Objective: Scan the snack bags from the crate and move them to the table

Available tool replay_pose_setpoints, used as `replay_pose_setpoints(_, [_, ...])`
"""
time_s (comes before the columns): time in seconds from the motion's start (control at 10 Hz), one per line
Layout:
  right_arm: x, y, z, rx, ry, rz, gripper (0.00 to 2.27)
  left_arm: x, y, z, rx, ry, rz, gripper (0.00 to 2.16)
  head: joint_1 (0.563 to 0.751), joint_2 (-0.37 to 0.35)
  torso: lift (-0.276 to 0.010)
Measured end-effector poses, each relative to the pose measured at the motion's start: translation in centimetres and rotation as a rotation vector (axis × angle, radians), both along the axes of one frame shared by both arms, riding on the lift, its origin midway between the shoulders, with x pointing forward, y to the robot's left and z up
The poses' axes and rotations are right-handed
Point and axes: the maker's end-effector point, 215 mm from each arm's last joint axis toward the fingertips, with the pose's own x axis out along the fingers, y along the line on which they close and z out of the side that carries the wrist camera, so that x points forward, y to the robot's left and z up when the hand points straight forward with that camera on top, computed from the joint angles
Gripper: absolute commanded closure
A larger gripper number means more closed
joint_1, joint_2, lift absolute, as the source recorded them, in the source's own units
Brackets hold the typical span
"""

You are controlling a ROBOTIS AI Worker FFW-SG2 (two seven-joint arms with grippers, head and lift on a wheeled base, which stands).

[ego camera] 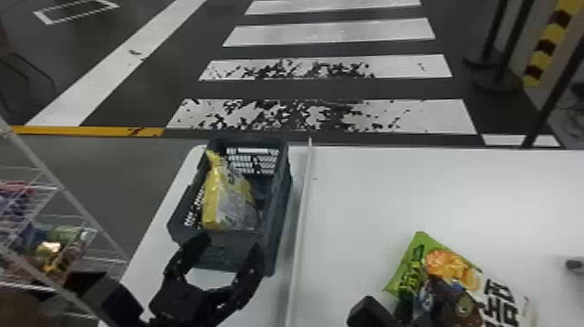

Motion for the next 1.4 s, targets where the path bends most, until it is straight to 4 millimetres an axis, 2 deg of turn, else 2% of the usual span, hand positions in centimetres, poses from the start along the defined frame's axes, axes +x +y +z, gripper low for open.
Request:
replay_pose_setpoints(0.1, [-0.1, -0.7, -0.1, -0.027, 0.011, -0.014, 1.96, 0.1, -0.1, 0.1, -0.003, -0.004, 0.0, 0.01, 0.695, 0.144, -0.095])
replay_pose_setpoints(0.2, [-0.2, -1.1, -0.1, -0.046, 0.015, -0.022, 2.23, 0.2, -0.1, 0.1, -0.005, -0.004, 0.001, 0.01, 0.695, 0.134, -0.095])
replay_pose_setpoints(0.6, [-0.7, -1.2, 2.4, 0.019, -0.002, -0.042, 2.24, 0.2, -0.3, -0.1, -0.01, 0.0, -0.006, 0.01, 0.695, 0.128, -0.095])
replay_pose_setpoints(0.9, [-1.8, -2.4, 6.7, 0.177, 0.058, -0.123, 2.24, 0.1, -0.7, -0.3, -0.015, 0.004, -0.014, 0.01, 0.695, 0.109, -0.095])
replay_pose_setpoints(1.1, [-1.9, -3.1, 8.9, 0.285, 0.066, -0.165, 2.24, 0.1, -0.9, -0.2, -0.016, 0.0, -0.019, 0.01, 0.695, 0.092, -0.095])
replay_pose_setpoints(1.4, [-1.2, -3.7, 10.0, 0.49, 0.095, -0.205, 2.24, 0.0, -1.2, -0.4, -0.008, 0.005, -0.026, 0.01, 0.695, 0.08, -0.095])
